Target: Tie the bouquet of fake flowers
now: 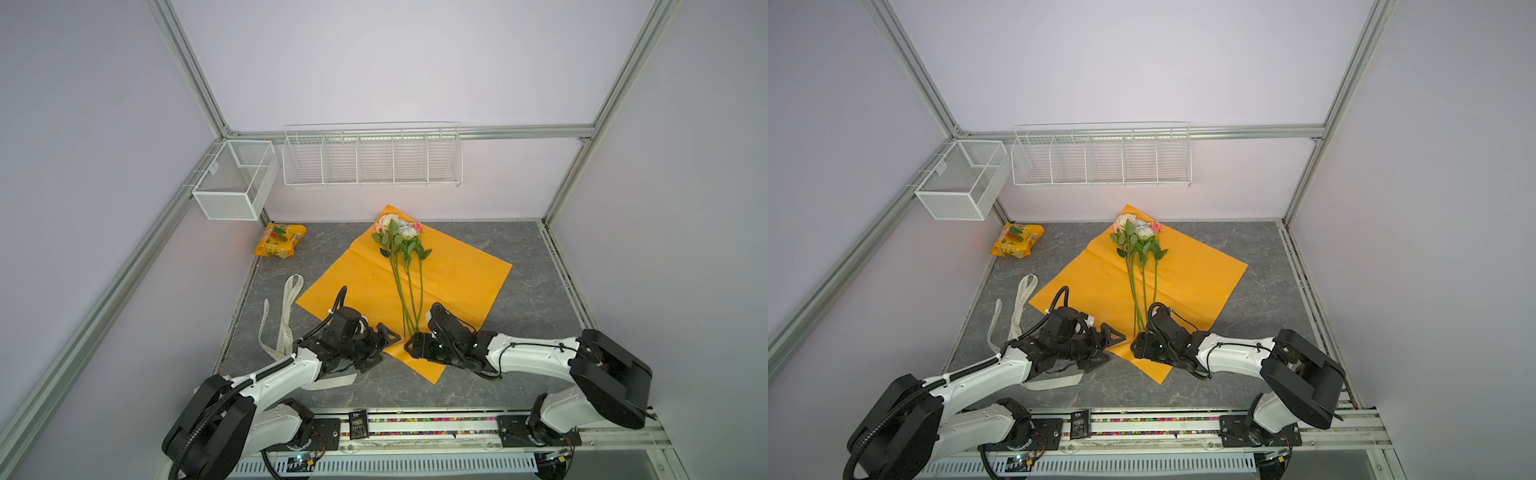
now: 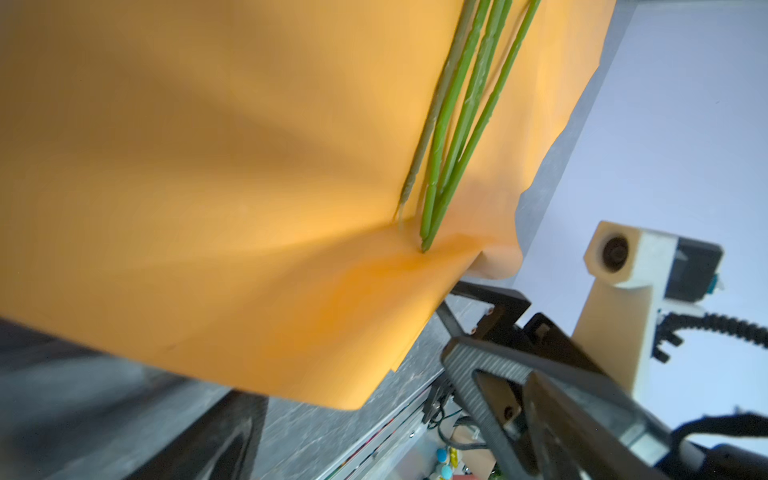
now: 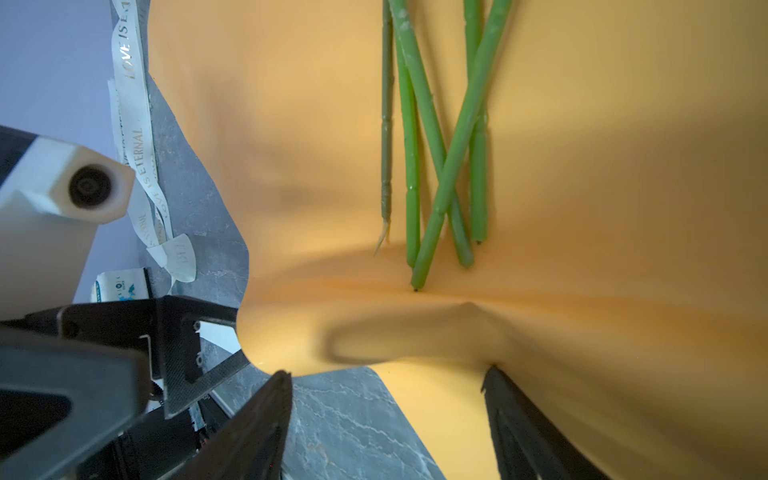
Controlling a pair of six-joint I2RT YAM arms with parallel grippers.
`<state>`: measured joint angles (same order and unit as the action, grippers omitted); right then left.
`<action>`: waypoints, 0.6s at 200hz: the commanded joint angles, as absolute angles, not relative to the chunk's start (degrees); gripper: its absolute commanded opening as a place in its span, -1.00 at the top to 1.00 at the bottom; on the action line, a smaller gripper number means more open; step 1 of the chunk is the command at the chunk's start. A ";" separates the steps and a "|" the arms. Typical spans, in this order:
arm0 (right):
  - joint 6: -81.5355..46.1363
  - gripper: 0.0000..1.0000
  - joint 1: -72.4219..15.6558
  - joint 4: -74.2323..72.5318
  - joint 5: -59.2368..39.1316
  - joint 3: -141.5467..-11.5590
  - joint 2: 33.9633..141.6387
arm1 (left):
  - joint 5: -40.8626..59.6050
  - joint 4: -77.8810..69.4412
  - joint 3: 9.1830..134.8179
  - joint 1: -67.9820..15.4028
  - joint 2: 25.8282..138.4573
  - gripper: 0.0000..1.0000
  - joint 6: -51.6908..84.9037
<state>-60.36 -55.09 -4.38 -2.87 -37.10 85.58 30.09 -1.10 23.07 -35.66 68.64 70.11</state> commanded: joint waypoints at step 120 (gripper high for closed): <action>-55.68 -0.53 -53.37 32.48 9.45 -39.44 59.30 | 29.42 -39.32 23.34 -37.73 83.09 -0.72 91.16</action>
<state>-56.66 -54.72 14.39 3.25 -37.58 64.01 28.36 -31.33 21.12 -36.58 80.53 87.26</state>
